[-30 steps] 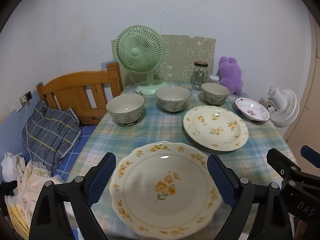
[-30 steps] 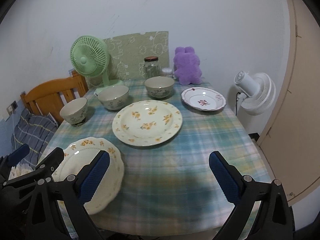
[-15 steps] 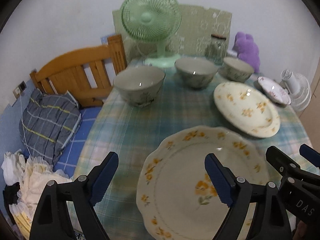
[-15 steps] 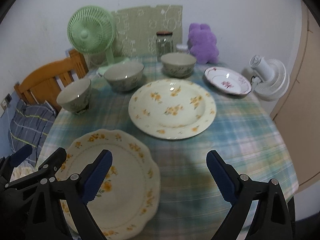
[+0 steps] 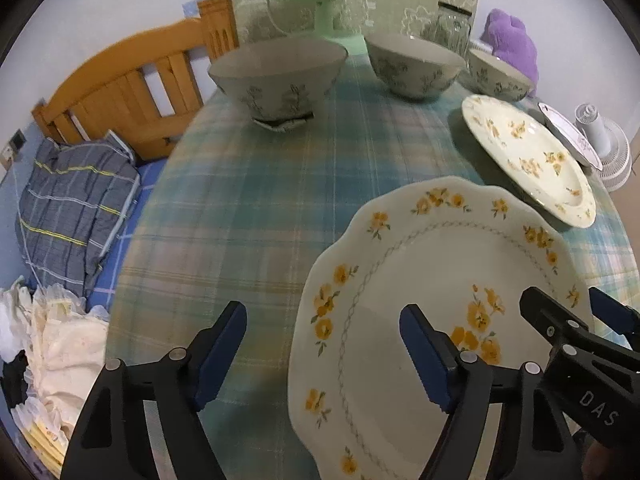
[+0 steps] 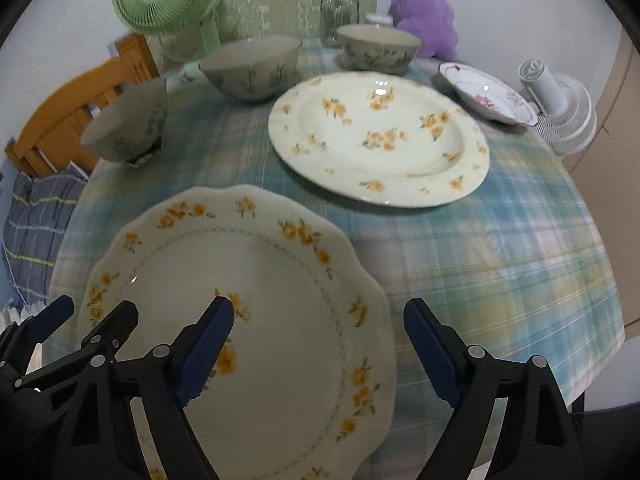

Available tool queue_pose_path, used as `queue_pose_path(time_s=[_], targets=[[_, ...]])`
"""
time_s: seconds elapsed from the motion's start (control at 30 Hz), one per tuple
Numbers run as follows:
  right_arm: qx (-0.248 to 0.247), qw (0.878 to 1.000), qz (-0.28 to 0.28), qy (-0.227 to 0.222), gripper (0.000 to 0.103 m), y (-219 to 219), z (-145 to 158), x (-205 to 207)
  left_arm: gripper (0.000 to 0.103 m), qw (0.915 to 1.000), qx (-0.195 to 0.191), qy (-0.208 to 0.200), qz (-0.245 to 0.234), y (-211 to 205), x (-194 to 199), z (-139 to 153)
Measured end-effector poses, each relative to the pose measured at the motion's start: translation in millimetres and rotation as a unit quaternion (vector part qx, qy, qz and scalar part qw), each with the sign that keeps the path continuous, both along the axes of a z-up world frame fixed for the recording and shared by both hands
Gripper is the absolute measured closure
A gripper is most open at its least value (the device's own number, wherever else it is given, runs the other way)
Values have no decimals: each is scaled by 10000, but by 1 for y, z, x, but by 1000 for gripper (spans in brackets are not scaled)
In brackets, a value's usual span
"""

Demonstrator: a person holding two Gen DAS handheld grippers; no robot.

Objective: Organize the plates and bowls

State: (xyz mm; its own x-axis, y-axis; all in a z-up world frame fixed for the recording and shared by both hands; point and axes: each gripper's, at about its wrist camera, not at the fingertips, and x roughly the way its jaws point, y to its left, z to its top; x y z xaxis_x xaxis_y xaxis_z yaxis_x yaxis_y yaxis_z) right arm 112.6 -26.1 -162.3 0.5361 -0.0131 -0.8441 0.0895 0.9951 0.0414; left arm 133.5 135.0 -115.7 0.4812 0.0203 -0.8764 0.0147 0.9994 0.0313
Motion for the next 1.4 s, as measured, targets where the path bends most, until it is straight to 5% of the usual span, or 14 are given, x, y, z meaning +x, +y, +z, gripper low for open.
queue_pose_path(time_s=[0.4, 0.53, 1.4], targets=[[-36, 9989, -137, 450, 24, 3, -19, 13, 27, 9990, -273, 300, -179, 0, 7, -11], [-29, 9989, -127, 461, 24, 3, -21, 13, 44, 9984, -367, 274, -341, -6, 6, -10], [99, 9992, -230, 316, 29, -34, 14, -10, 39, 9984, -288, 193, -450, -52, -8, 23]])
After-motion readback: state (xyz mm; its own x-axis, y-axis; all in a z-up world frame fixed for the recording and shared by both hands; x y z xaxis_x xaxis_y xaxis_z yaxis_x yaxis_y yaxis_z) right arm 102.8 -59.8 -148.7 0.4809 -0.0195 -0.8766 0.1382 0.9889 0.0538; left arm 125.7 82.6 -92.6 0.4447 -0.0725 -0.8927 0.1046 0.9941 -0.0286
